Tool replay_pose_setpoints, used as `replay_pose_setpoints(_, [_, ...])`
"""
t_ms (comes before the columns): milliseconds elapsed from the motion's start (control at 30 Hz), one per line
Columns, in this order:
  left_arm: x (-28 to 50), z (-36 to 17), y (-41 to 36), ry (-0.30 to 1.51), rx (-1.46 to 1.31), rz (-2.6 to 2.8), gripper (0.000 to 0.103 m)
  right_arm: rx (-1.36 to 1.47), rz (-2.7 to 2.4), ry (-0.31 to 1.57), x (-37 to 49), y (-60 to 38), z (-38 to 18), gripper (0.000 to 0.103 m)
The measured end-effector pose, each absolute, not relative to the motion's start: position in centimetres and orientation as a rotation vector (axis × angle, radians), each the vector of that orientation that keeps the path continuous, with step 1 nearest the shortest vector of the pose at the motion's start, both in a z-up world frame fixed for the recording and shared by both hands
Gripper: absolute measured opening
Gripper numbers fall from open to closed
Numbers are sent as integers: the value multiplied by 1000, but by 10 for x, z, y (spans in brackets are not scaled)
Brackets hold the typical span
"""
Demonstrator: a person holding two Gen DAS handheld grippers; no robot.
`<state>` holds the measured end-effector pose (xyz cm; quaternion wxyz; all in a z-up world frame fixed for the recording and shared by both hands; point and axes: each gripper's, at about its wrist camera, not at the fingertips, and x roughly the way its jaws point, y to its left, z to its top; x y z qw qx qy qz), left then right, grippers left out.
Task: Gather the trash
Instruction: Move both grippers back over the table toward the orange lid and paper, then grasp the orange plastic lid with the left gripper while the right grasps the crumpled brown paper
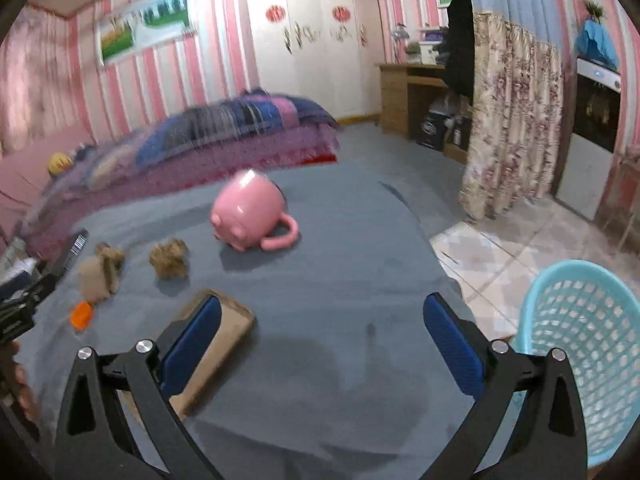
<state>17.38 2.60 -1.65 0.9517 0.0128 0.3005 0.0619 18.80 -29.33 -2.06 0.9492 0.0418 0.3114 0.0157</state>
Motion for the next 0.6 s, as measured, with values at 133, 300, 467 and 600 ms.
replay_pose_setpoints(133, [176,-32,36,637,24,149,97,59,14,670,194,-285,-27,99])
replay_pose_setpoints(300, [184,-48,49,690,-14,143,97,6,-58,641,196,-273,-29,99])
replay_pose_setpoints(467, [191,-62,53,766,-47,118,96,27,-29,658,200,-272,-35,99])
replay_pose_setpoints(600, [198,-73,54,830,-65,97,76,-4,-19,654,197,-266,-36,99])
